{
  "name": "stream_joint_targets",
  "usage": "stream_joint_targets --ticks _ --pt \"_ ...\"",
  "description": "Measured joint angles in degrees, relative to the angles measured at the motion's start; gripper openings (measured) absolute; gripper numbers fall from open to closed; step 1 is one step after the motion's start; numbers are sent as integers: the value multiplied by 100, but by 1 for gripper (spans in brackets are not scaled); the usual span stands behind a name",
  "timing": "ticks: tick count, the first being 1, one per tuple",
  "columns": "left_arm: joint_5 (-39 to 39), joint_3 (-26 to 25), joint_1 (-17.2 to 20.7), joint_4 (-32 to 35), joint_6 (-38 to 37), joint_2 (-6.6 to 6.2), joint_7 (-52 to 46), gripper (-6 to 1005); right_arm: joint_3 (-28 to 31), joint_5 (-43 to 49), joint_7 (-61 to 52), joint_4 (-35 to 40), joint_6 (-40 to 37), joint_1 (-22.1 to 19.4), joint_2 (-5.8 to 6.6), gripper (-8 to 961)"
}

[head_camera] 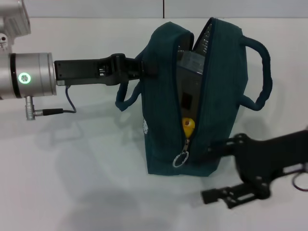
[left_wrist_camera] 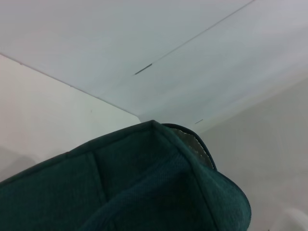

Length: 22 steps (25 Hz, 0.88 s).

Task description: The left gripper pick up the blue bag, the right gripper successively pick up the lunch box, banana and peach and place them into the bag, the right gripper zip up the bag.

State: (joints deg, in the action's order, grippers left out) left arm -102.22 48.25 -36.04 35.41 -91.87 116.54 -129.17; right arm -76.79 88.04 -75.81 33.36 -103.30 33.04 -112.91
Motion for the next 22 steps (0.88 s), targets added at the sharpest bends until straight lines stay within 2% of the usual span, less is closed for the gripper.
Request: stream_joint_targets --ticks 4,8,10,14,18,20,21,22 --pt "0 0 0 -6 -10 10 -2 53 21 47 3 -3 445 154 -154 720" --pt "2 2 0 -23 -31 16 11 53 69 -256 146 -30 1386 166 -309 720" --pt "8 3 0 -29 -32 17 18 53 62 -494 274 -85 1598 116 -326 720" --pt "8 3 69 -55 -43 11 28 53 41 -1150 679 -395 1602 47 -297 720" --pt "7 2 89 -65 -51 -6 31 53 57 -1033 665 -395 741 50 -217 721" --pt "7 2 90 -64 -55 -8 31 53 65 -977 562 -368 464 52 -135 721" --pt "7 1 89 -61 -54 -13 31 53 65 -929 421 -363 417 52 -52 721" --pt "7 0 89 -56 -54 -17 32 53 66 -915 382 -363 416 51 -29 721"
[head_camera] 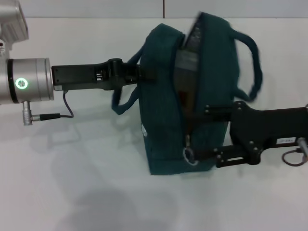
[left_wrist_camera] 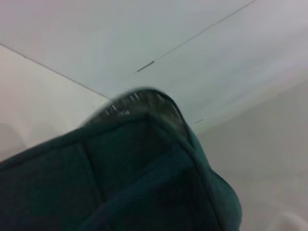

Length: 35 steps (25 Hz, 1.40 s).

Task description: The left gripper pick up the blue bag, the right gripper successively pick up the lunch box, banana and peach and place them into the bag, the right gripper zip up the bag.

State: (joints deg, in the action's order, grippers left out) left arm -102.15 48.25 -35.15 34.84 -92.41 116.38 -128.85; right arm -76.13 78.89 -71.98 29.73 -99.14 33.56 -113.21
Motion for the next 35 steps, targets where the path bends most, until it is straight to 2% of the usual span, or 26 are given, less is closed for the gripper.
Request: stream_joint_targets --ticks 3,6,12,19,24,26,30,33,35 --pt "-1 0 -24 16 0 -5 0 53 17 306 -402 -53 196 -6 174 722" --pt "-1 0 -42 25 1 -12 -15 53 18 577 -606 -60 367 -3 208 725" --pt "-6 0 -75 26 10 -16 -19 53 47 804 -642 34 336 37 166 720" --pt "-7 0 -61 8 38 -19 -15 53 797 750 -271 455 -851 -197 89 708" --pt "-7 0 -64 0 53 -19 -5 53 708 1090 -460 346 -898 -54 119 700" --pt "-7 0 -69 -2 57 -19 -4 53 702 1401 -585 215 -639 50 77 696" --pt "-7 0 -75 -4 57 -19 -2 53 695 2038 -754 -123 -12 354 -97 689" --pt "-7 0 -79 -4 57 -19 -1 53 696 2244 -822 -202 340 473 -183 684" --pt "-7 0 -79 -4 57 -18 -4 53 694 2274 -836 -218 503 500 -195 681"
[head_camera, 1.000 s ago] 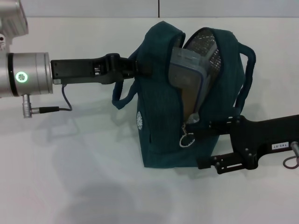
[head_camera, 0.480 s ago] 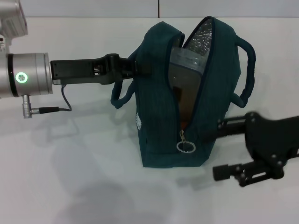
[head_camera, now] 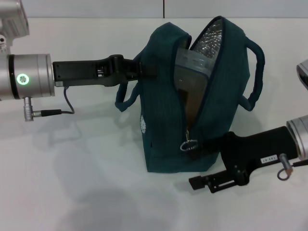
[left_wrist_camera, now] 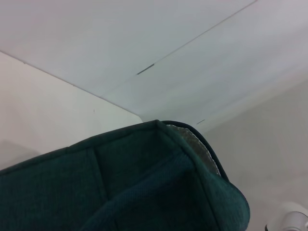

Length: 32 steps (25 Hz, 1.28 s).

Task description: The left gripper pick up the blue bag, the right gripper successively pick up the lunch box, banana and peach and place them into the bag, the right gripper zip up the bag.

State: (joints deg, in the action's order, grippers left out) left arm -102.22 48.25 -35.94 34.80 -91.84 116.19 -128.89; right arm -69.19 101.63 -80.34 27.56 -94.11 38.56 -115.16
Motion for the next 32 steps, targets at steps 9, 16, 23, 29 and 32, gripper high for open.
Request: stream_joint_targets --ticks 9,16,23,29,32 --pt "0 0 17 0 -1 0 -4 53 -150 11 -183 -7 621 102 -9 665" --pt "1 0 31 0 -11 8 -4 54 -150 -106 -105 64 631 50 -50 653" --pt "1 0 35 0 -19 16 1 54 -164 -203 -41 66 594 63 -96 641" --pt "1 0 43 0 -19 18 3 54 -206 -394 -13 15 610 60 -105 631" --pt "1 0 43 0 -19 18 5 54 -223 -531 74 4 662 43 -104 626"
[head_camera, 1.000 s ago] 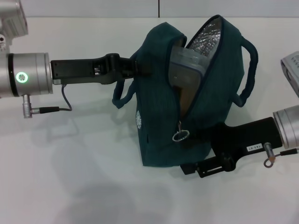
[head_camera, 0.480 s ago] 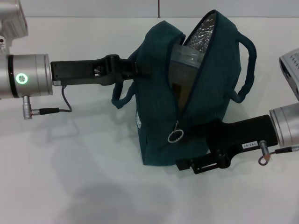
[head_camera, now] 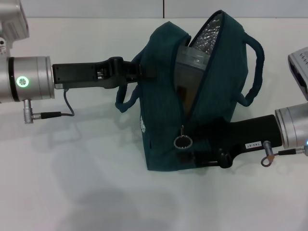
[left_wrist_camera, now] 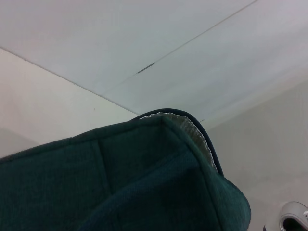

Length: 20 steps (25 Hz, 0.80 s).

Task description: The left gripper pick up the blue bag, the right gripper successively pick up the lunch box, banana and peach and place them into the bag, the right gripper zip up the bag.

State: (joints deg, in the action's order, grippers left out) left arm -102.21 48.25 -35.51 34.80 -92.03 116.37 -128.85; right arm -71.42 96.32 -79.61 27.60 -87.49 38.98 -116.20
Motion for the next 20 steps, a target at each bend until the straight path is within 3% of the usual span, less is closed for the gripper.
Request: stream_joint_targets --ticks 1,3,14,20 --pt "0 0 0 0 0 0 0 54 0 -20 23 -5 12 -3 0 624" --pt "0 0 0 0 0 0 0 54 0 -34 44 -10 57 -9 1 392" --pt "0 0 -7 0 0 -9 0 54 6 -145 194 -10 267 -83 1 6" --pt "0 -22 -23 0 14 -8 3 54 -4 -172 193 -3 10 -145 12 6"
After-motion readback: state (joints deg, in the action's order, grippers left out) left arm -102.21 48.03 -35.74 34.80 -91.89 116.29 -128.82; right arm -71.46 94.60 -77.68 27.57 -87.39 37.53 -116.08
